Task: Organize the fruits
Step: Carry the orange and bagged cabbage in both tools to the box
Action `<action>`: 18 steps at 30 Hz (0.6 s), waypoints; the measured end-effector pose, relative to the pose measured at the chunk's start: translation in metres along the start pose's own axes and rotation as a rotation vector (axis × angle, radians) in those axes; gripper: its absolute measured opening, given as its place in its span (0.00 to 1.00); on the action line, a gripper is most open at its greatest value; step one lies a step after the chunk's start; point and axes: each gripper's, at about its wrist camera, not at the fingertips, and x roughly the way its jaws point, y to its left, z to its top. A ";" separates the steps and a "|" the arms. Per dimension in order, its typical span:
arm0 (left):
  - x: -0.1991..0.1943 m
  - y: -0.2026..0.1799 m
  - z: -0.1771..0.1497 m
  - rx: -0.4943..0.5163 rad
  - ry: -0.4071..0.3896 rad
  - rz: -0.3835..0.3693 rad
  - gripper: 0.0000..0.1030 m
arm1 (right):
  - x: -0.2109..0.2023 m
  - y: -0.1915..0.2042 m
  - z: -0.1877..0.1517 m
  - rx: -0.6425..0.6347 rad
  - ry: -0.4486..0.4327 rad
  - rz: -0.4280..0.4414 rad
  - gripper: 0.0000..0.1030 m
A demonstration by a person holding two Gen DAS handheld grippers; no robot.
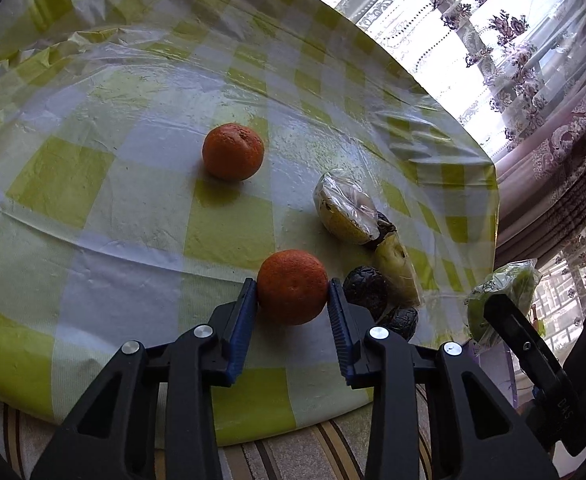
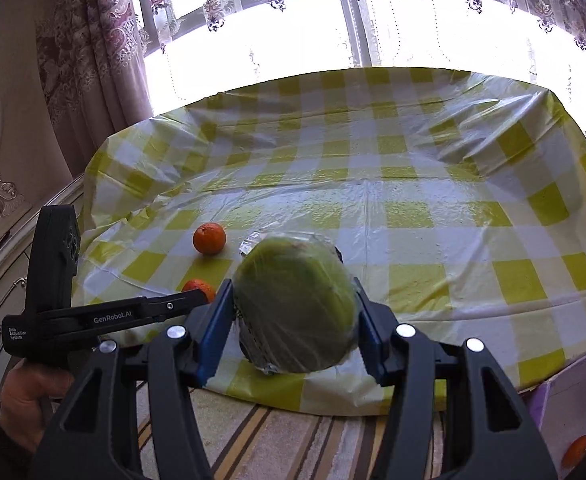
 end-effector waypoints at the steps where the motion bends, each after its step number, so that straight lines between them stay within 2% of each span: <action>1: -0.001 0.000 0.000 0.002 -0.002 0.004 0.31 | -0.003 -0.007 -0.001 0.017 0.002 -0.005 0.54; 5: -0.011 -0.011 0.000 0.036 -0.046 0.027 0.31 | -0.020 -0.038 -0.006 0.074 0.007 -0.042 0.54; 11: -0.030 -0.054 -0.002 0.172 -0.121 0.042 0.31 | -0.057 -0.090 -0.012 0.151 -0.008 -0.126 0.54; 14: -0.027 -0.083 -0.009 0.243 -0.120 0.008 0.31 | -0.075 -0.121 -0.017 0.194 -0.010 -0.180 0.54; 18: -0.010 -0.129 -0.025 0.341 -0.080 -0.045 0.31 | -0.092 -0.161 -0.026 0.255 -0.008 -0.251 0.54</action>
